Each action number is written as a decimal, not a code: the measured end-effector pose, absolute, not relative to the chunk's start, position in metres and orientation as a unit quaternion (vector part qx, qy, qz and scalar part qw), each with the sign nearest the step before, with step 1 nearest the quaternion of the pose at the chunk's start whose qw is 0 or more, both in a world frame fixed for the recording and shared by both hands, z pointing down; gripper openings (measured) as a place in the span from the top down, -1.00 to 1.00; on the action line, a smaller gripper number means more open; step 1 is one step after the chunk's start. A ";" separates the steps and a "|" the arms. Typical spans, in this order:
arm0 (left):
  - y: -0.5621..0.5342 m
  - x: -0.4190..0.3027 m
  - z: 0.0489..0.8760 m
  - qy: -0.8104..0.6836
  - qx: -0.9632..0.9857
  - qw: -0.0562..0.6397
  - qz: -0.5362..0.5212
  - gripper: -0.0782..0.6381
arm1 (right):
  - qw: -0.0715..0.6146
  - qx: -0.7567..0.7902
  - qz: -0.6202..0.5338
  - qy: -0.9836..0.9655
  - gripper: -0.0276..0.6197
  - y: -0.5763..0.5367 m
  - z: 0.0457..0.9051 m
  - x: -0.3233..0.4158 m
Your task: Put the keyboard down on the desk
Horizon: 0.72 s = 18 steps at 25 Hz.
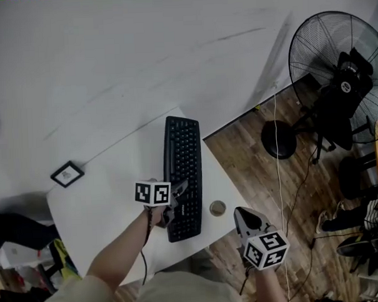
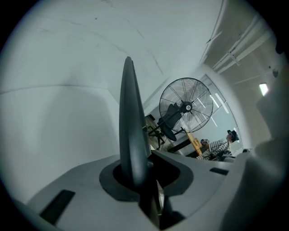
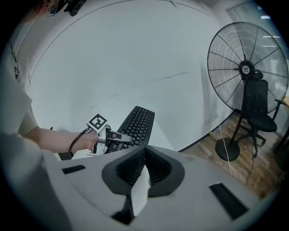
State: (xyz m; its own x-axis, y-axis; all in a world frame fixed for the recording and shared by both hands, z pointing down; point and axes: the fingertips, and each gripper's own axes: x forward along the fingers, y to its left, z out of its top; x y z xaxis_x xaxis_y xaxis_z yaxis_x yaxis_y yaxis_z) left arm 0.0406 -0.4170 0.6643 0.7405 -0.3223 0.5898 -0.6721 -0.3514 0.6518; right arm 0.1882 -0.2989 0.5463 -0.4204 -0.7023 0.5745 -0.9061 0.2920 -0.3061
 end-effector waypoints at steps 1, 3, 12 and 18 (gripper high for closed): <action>-0.419 0.040 0.667 -0.309 0.798 0.485 0.180 0.52 | 0.168 0.508 0.309 -0.786 0.84 -0.299 0.550 0.186; -0.422 0.039 0.673 -0.307 0.793 0.495 0.179 0.50 | 0.171 0.503 0.317 -0.786 0.84 -0.299 0.557 0.182; -0.439 0.035 0.721 -0.324 0.751 0.550 0.166 0.38 | 0.159 0.494 0.349 -0.780 0.84 -0.310 0.573 0.165; -0.448 0.030 0.733 -0.371 0.755 0.495 0.219 0.04 | 0.171 0.493 0.363 -0.772 0.84 -0.310 0.585 0.166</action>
State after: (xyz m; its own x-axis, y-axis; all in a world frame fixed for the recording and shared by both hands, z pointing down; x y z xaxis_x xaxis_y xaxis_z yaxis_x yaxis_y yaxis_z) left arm 0.0302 -0.4481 0.7329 0.6288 -0.3432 0.6977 -0.7767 -0.2347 0.5845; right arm 0.1658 -0.3097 0.5849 -0.4557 -0.6378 0.6210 -0.8852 0.2509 -0.3918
